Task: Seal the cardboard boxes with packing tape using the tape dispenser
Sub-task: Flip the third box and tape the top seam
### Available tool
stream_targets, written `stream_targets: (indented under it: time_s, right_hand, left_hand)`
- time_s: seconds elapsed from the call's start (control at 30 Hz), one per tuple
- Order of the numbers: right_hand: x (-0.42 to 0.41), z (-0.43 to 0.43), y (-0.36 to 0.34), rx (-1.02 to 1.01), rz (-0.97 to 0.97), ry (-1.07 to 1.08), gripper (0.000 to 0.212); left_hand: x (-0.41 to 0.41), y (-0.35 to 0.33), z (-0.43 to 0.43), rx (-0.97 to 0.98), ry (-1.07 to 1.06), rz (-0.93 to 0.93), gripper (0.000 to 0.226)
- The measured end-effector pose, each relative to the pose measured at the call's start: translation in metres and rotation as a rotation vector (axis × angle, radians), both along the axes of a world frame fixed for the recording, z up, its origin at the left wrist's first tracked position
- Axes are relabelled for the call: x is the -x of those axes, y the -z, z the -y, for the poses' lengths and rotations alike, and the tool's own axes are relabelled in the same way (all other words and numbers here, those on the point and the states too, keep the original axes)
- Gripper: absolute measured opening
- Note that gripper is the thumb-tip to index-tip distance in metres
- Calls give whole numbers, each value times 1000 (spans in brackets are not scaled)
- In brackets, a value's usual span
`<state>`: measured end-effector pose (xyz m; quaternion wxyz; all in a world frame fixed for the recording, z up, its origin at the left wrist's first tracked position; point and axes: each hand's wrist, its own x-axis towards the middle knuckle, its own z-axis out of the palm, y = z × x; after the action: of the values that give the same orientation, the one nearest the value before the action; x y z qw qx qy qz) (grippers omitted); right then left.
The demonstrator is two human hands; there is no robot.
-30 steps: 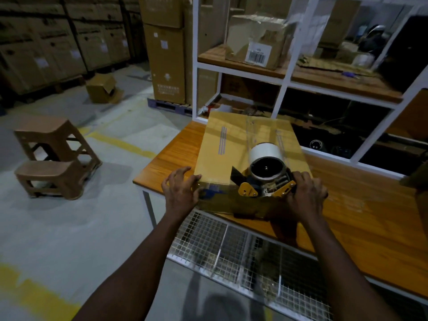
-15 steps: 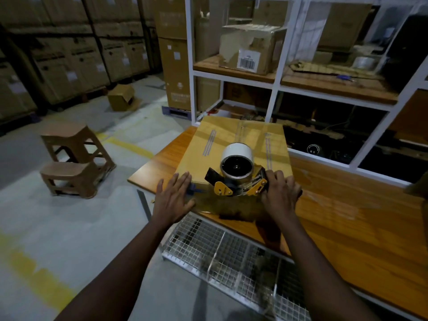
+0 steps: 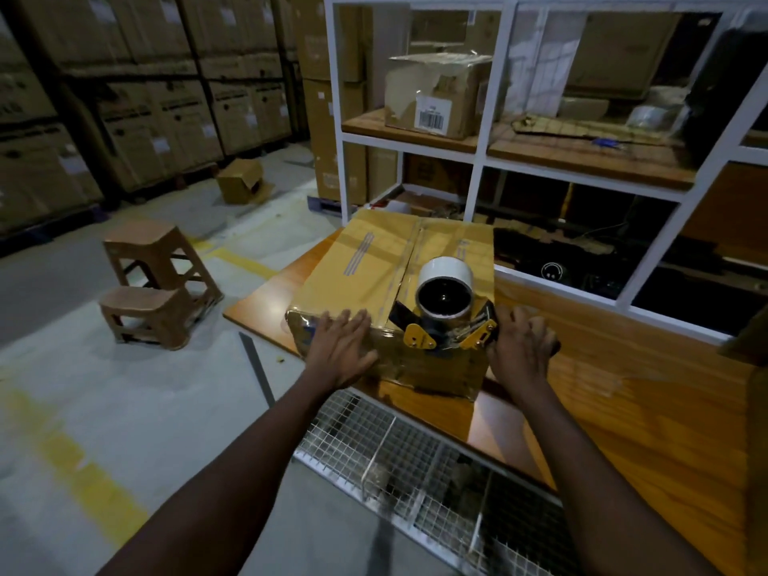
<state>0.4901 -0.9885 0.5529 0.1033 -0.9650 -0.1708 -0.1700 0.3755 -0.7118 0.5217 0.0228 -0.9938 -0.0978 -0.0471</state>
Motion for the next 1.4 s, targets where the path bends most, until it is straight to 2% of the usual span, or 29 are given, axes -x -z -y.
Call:
stream_targets:
  time_s: [0.17,0.43,0.7,0.87,1.03,1.17,1.3,1.4]
  right_hand:
    - [-4,10,-2,1,-13,-35,51]
    - [-8,69,13,-122,-29,134,63]
    - [32,13,18,-147,-8,120,50]
    - [36,13,25,-171,-28,131,54]
    - [35,13,19,-176,-75,134,58]
    - [37,46,26,-217,-86,208,59]
    - [39,60,30,-177,-97,229,60]
    - [38,56,28,-177,-119,232,60]
  left_hand:
    - [0,2,7,-17,-17,-6,93]
    - [5,4,5,-33,1,10,90]
    - [9,-2,-40,-34,-116,5,91]
    - [-7,-2,-1,-87,95,-94,93]
    - [-3,3,0,-95,74,-72,92]
    - [-3,5,1,-93,77,-67,92]
    - [-3,2,11,-67,40,-71,94]
    - [-12,-4,33,-84,135,-94,93]
